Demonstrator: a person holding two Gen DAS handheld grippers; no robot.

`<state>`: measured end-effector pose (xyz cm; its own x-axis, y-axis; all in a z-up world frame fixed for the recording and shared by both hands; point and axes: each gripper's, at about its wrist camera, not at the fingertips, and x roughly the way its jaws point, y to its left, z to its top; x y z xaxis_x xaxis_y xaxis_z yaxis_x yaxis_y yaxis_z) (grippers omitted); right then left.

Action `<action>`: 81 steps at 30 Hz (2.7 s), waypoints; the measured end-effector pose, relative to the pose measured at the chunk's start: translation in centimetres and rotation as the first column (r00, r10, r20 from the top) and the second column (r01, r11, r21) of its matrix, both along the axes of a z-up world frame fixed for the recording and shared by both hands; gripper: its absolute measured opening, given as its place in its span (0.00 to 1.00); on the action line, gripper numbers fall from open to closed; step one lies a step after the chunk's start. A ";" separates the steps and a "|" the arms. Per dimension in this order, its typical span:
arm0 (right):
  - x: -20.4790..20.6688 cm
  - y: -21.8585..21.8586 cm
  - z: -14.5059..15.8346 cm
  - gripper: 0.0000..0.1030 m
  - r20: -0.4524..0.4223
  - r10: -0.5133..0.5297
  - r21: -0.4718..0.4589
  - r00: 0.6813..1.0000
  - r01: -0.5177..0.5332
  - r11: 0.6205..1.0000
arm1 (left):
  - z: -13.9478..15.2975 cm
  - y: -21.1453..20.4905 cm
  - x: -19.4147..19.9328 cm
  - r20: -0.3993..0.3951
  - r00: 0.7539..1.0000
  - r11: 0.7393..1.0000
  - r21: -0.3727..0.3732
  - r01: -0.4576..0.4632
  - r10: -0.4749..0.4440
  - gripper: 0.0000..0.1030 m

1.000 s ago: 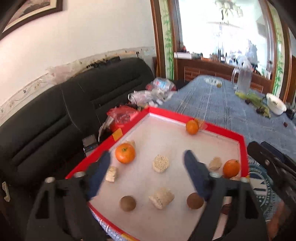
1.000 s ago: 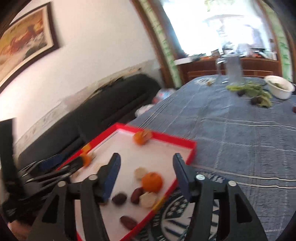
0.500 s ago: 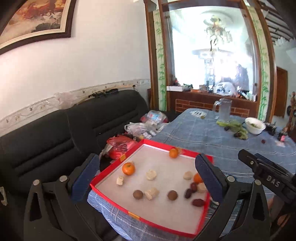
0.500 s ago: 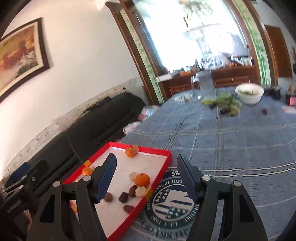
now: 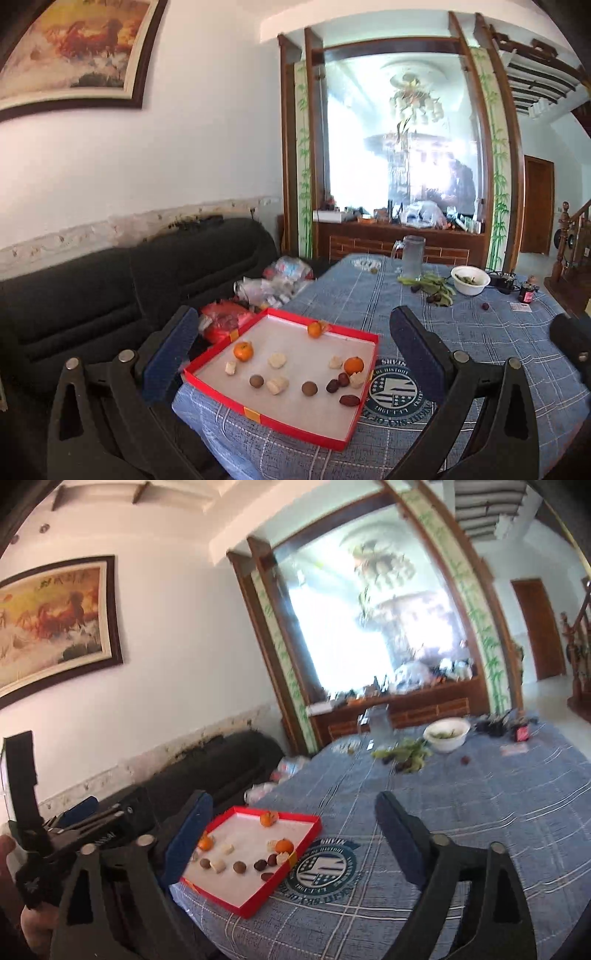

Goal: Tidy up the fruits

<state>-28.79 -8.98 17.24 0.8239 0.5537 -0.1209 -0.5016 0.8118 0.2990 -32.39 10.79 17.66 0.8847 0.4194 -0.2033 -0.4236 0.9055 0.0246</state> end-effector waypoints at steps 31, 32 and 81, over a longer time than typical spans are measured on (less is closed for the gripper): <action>-2.5 4.0 -1.8 1.00 0.041 0.015 -0.135 0.999 -0.009 0.991 | -2.7 2.7 -0.2 -0.088 0.996 1.000 -0.023 -0.019 0.017 1.00; -2.7 3.9 -1.8 1.00 0.044 0.018 -0.132 0.999 -0.012 0.991 | -2.8 2.6 -0.2 -0.092 0.996 1.000 -0.021 -0.016 0.014 1.00; -3.6 6.4 -2.9 1.00 0.053 -0.022 -0.207 0.998 0.032 0.978 | -3.8 2.3 -1.2 -0.118 0.993 1.000 0.007 -0.026 0.026 1.00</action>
<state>-32.34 -2.57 14.33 0.8460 0.4983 -0.1897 -0.4888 0.8669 0.0974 -33.63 13.14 13.83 0.8435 0.4435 -0.3030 -0.4409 0.8939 0.0808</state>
